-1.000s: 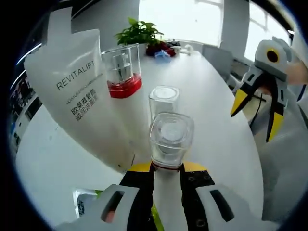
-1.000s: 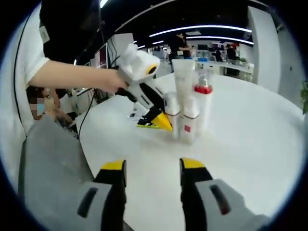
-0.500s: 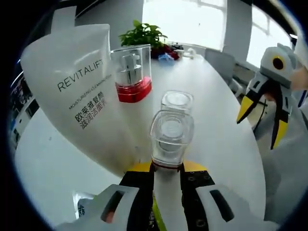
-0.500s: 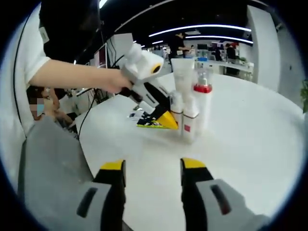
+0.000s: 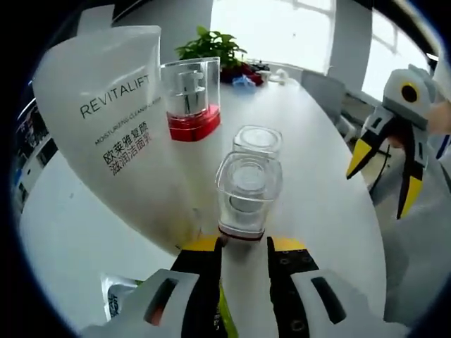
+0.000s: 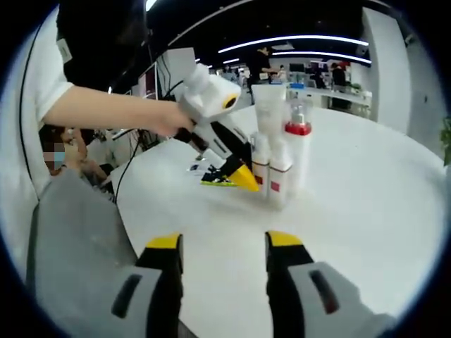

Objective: Arrange the skincare products in the storage area until every visible bottle or jar stands upright without overlapping.

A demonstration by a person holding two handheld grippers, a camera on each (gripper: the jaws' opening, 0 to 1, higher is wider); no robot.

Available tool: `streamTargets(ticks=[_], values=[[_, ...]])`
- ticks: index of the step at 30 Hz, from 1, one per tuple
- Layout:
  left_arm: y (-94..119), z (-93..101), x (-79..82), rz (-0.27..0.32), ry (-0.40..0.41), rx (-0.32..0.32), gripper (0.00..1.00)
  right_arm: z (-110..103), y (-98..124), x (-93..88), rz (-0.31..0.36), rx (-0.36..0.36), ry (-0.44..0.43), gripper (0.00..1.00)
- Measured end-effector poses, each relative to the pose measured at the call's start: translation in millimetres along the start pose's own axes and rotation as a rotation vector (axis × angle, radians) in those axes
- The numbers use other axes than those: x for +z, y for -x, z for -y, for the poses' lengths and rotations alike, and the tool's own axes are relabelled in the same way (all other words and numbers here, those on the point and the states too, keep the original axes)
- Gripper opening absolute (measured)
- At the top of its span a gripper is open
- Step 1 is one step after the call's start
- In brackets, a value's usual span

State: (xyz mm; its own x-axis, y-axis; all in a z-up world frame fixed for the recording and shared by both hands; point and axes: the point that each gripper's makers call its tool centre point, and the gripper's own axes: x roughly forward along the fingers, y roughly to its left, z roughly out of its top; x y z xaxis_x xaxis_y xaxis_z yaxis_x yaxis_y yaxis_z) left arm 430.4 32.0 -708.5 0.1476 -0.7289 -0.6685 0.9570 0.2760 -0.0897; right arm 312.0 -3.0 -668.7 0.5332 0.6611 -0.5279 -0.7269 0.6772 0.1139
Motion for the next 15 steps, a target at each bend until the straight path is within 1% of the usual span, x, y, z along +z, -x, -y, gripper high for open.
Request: streamTargets(ticks=[5,9,13,15], values=[[7.2,2.1,-6.2,-0.010,0.020,0.012,0.28,-2.1,1.8,0.6,-0.006,-0.002,0.007,0.50],[17.7,7.0,-16.9,-0.022,0.062,0.020,0.32,-2.7,3.8,1.4,-0.008,-0.010,0.005,0.55],[27.2,12.6,-27.7,-0.035,0.104,0.037,0.40,-5.1,5.2,2.8,-0.006,-0.013,0.006,0.58],[32.3,16.9,-32.8,-0.032,0.141,0.046,0.43,-6.8,6.1,3.8,-0.007,-0.013,0.011,0.59]])
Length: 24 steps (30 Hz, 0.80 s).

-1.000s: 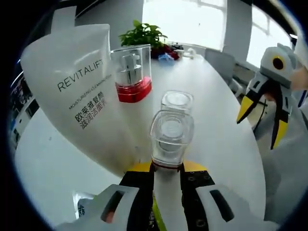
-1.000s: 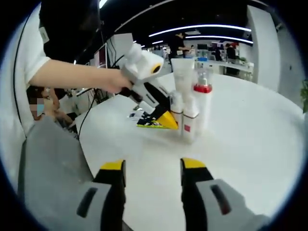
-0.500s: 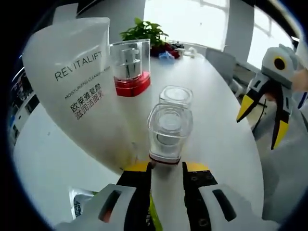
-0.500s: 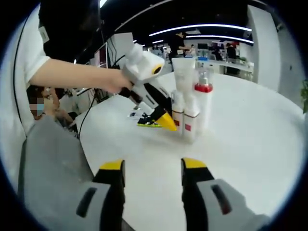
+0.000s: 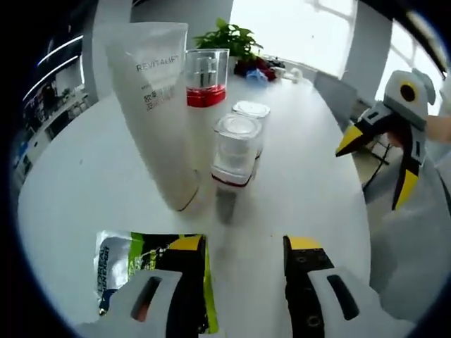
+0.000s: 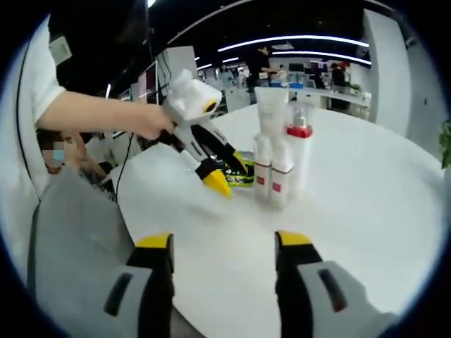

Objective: Arrange the skincare products in the storage area until every visible bottle or jar stands upright without overlapping.

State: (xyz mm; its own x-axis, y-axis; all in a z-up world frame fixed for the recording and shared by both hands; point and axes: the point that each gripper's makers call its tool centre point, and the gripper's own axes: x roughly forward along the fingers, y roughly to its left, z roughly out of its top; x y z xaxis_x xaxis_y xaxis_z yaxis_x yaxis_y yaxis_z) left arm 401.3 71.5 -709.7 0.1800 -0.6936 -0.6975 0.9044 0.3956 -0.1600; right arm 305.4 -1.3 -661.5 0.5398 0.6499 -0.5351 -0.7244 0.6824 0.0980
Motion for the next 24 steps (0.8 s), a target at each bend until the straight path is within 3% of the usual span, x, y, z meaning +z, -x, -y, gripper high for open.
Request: streamTargets(ticks=[7,15,24], values=[[17.3,19.2,-21.1,0.016,0.103,0.010,0.51,-1.4,5.8,1.9,-0.001,-0.013,0.009,0.64],[42.9,29.7,-47.1,0.016,0.204,0.071,0.62,-2.4,15.6,7.0,0.028,-0.034,0.016,0.69],[73.0,41.3,-52.8,0.068,0.267,0.128,0.67,-11.5,23.0,8.0,0.034,-0.030,0.035,0.74]])
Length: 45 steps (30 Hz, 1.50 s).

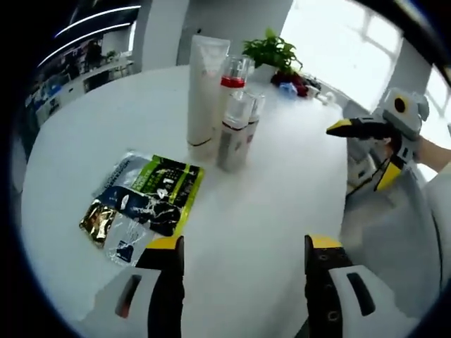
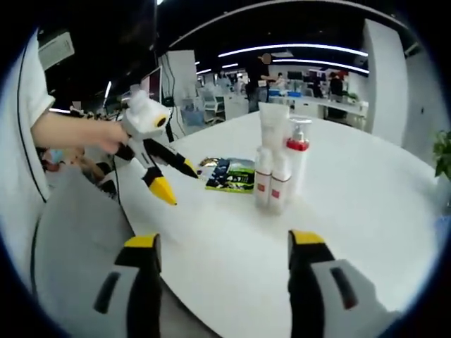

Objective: Arrange the skincare products in the storage area until every visible bottle or jar stands upright without overlapping.

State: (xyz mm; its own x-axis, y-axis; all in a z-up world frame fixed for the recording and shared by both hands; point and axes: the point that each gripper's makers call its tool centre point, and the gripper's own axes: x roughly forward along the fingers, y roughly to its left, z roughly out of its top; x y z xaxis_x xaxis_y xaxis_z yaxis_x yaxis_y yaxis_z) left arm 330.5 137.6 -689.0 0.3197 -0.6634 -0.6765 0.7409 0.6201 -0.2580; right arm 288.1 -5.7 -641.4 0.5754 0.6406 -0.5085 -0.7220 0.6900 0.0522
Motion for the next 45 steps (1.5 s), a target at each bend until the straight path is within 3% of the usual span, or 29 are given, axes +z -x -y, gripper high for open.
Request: streamTargets(ticks=[9,22,36,45], values=[[29.4,9.0,-4.1,0.072,0.065,0.048,0.73,-4.3,8.7,-0.6,0.018,-0.006,-0.020,0.81],[62.9,17.8,-26.6,0.131,0.140,0.119,0.83,-10.1,17.8,-1.5,0.032,-0.010,-0.053,0.86],[82.3,23.7,-39.2,0.166,0.209,0.174,0.97,-13.1,23.1,-3.8,0.035,-0.026,-0.070,0.88],[83.7,25.5,-41.4,0.162,0.229,0.173,0.97,-15.3,23.0,-7.1,0.014,-0.036,-0.031,0.89]])
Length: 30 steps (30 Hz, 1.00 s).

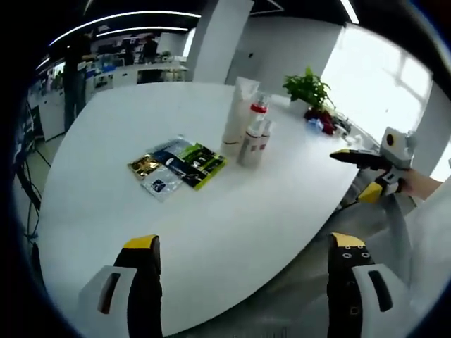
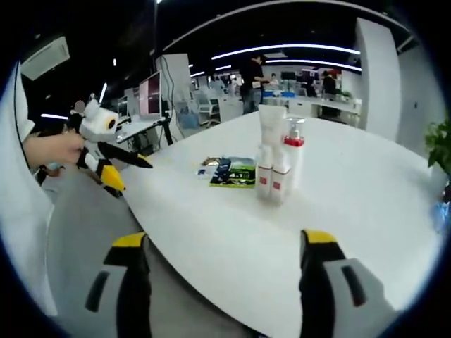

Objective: Arrange the skincare products in the storage area until every visible bottle or jar stands upright without overlapping.

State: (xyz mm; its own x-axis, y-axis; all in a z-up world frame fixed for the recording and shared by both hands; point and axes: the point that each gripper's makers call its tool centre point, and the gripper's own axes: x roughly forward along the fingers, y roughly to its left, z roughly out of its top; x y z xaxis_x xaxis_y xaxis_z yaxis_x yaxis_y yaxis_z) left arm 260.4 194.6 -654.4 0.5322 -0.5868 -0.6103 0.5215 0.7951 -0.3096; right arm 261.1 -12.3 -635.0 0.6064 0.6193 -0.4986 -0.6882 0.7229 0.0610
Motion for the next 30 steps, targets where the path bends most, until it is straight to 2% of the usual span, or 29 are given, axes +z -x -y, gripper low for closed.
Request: streamTargets(ticks=[7,11,14,15,17,21,30], values=[[-7.2,5.5,11.6,0.013,0.023,-0.016,0.97,2.6,1.1,-0.1,0.011,-0.010,-0.013,0.89],[-18.8,6.1,20.2,0.031,0.048,0.005,0.97,-0.2,-0.1,-2.2,-0.003,-0.010,0.011,0.89],[-26.5,2.3,23.3,0.033,0.121,0.038,0.97,-0.6,0.1,-2.4,-0.004,-0.014,0.025,0.89],[-31.0,2.4,24.8,0.032,0.150,0.026,0.97,-0.4,0.1,-2.5,-0.005,-0.015,0.027,0.88],[-37.7,-1.6,30.1,0.045,0.163,0.035,0.97,-0.3,-0.1,-2.2,-0.001,-0.011,0.032,0.89],[-49.0,-11.2,38.8,0.026,0.138,0.080,0.97,0.0,-0.3,-2.2,-0.001,-0.010,0.033,0.89],[-82.0,-32.7,77.6,0.029,0.093,0.162,0.97,3.3,-0.4,-1.7,0.001,-0.024,0.027,0.89]])
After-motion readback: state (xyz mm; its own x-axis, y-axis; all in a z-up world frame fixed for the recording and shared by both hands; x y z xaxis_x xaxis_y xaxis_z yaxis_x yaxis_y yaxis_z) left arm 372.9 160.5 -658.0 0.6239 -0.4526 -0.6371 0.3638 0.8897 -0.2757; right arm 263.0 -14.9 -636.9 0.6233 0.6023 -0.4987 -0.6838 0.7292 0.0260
